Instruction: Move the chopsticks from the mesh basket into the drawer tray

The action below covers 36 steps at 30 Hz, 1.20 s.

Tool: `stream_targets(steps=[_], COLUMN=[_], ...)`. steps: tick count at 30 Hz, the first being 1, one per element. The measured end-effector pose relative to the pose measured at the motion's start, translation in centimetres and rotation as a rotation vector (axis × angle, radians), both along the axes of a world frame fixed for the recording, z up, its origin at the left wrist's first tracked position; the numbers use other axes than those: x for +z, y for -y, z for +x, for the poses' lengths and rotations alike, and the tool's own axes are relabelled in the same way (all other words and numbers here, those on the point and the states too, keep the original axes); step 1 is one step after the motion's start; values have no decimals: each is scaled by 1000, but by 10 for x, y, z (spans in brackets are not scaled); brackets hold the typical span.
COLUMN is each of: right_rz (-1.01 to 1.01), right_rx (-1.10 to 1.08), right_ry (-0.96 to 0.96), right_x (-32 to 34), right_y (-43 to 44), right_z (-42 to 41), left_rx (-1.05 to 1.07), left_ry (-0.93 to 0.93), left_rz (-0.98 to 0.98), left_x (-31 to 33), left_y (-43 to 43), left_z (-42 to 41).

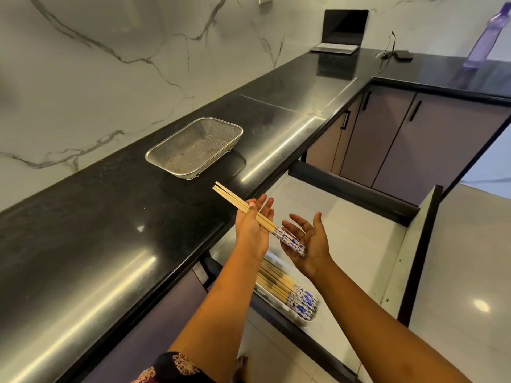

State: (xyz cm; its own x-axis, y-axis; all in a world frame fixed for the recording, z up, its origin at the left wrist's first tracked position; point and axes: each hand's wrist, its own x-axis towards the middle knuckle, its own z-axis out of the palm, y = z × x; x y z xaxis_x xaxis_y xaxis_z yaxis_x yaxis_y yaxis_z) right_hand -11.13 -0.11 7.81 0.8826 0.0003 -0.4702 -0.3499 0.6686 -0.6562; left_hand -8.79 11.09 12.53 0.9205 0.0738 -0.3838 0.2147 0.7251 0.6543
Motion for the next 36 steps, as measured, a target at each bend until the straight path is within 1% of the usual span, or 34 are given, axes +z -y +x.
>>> stream_targets(steps=[1,2,3,5,6,7,8,10,15,17,19,23,26,27,29,31,32,33,36], right_rz=[-76,-195,-363,-737,-876,-961,-995,-1002,-1062,-1143,-1300,-1701,-1919,-1946,-1918,-1833,-1824,-1842,-1973], right_rx=[31,77,148,372,507,632,731,843,973,988,1013,992,1104,1136,1170,1167,1186,1208,1252], right_ry=[-7,-8,2,67,106,134,142,139,99,82,80,69,97,90,53,-20,-41,-35,92], right_x=[-1,-2,-3,-5,-6,-6,-6,-7,-23,-34,-48,-78,-90,-92,-98,-100,-102,-105,-112], right_y=[2,5,7,11,12,12,11,11,16,20,25,22,13,12,8,5,5,4,3], right_z=[0,2,3,7,10,12,14,18,20,17,12,-8,-23,-28,-30,-27,-23,-19,-10], left_rx=[-4,-7,-10,-26,-39,-50,-62,-72,-157,-155,-115,-66,-100,-131,-231,-388,-477,-569,-872], left_ry=[-6,-11,-18,-36,-45,-54,-63,-82,-161,-224,-304,-423,-422,-403,-330,-197,-121,-50,105], left_rz=[6,15,27,57,74,93,115,144,115,119,186,402,514,574,759,1048,1205,1333,1570], left_x=[-3,-6,-10,-19,-24,-29,-35,-48,-82,-97,-108,-121,-127,-129,-132,-137,-139,-142,-150], left_y=[-1,-3,-5,-6,-5,-4,-2,0,-5,-8,-12,-30,-36,-36,-34,-33,-33,-32,-29], left_z=[1,3,4,6,6,5,4,3,0,0,1,5,7,6,5,5,5,5,5])
